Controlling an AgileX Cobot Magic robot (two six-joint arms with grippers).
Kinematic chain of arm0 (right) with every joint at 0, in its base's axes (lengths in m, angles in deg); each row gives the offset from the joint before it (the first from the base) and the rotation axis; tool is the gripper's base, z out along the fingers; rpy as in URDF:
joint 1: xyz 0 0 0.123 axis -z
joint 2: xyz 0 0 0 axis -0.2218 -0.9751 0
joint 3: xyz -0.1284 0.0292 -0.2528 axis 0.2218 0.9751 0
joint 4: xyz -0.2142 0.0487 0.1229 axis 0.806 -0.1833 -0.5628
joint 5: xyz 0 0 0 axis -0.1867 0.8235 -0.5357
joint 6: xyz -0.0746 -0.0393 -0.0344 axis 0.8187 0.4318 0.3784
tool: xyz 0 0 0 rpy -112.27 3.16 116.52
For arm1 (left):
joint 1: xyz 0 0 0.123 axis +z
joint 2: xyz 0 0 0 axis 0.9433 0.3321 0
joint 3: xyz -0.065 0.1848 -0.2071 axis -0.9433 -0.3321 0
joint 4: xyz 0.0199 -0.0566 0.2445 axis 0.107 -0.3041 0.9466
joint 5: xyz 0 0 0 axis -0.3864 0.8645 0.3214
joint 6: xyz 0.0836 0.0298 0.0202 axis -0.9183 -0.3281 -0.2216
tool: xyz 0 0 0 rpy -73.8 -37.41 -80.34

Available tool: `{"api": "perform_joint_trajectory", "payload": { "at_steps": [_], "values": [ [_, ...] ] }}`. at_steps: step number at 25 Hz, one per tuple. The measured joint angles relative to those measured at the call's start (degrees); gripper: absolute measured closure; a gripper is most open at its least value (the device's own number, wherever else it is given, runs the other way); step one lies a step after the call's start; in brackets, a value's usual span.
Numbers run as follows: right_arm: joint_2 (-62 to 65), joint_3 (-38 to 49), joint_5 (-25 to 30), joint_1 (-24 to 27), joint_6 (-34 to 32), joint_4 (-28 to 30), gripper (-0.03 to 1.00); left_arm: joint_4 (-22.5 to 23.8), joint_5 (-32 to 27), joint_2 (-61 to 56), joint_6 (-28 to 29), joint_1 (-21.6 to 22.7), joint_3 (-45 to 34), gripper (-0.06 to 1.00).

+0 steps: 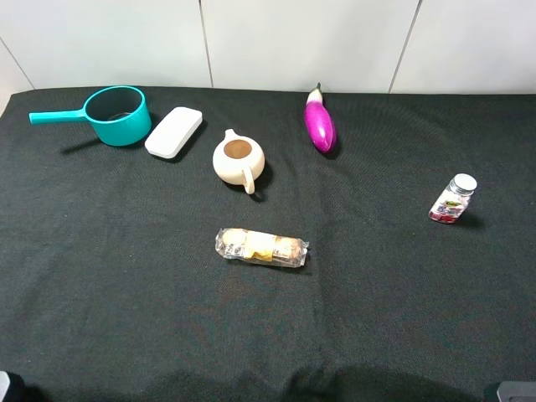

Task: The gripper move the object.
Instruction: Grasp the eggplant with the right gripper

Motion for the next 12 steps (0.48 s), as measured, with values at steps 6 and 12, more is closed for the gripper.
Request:
{"api": "perform_joint_trajectory", "payload": {
  "at_steps": [6, 12],
  "values": [
    [-12.7, -9.5, 3.2, 0.0, 0.0, 1.2, 0.27, 0.0, 0.0, 0.0, 0.0, 0.0, 0.0, -0.05],
    [-24.0, -16.7, 6.8, 0.0, 0.0, 1.5, 0.27, 0.0, 0.0, 0.0, 0.0, 0.0, 0.0, -0.05]
  ]
}}
